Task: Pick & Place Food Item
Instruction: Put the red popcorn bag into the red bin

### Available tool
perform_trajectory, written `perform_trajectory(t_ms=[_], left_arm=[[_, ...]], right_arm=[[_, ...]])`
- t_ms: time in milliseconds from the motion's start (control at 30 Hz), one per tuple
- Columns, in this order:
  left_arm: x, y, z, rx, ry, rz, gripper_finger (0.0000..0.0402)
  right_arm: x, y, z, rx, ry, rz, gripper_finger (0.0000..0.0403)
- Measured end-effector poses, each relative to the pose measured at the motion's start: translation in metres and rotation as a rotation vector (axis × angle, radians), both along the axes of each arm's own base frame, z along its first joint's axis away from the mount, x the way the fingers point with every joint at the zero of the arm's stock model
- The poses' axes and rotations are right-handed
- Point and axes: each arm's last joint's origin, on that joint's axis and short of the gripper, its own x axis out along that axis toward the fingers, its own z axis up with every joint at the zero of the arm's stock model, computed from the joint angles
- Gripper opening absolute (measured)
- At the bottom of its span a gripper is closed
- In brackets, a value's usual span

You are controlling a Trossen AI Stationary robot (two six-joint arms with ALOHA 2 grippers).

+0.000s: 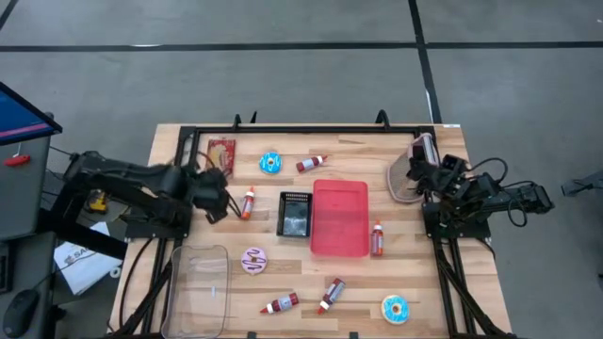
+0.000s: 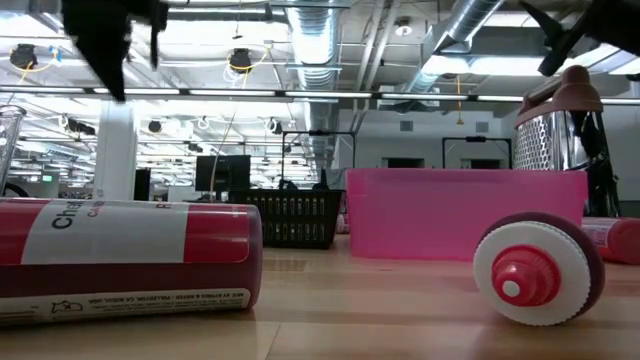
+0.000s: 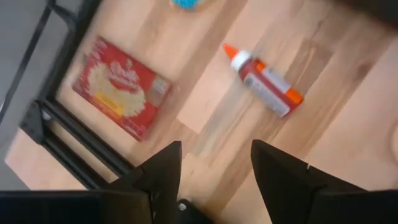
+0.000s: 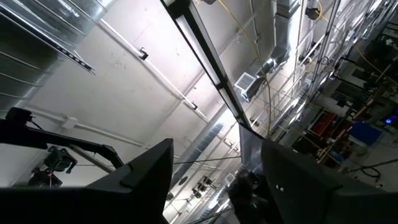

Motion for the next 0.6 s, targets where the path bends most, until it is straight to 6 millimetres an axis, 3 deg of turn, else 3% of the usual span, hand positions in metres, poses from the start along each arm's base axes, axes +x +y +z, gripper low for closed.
perform_trajectory(t_ms=[133, 267, 467, 600], left_arm=[[0.000, 0.000, -0.037, 0.054, 0.016, 0.002, 0.0189], [-0.002, 0.011, -0.057, 0.104, 0.098, -0.059, 0.0189], [0.010, 0.023, -0.061, -0.042, 0.116, -0.153, 0.0189], [0.022, 0.027, -0.060, -0.041, 0.161, -0.220, 0.0189]], right_arm=[[-0.001, 0.000, 0.001, -0.009, -0.013, -0.011, 0.0235], [-0.002, 0.000, 0.002, -0.007, -0.028, -0.014, 0.0235], [-0.002, 0.000, 0.002, -0.008, -0.025, -0.018, 0.0235], [-0.001, 0.000, 0.001, -0.016, -0.002, -0.023, 0.0235]])
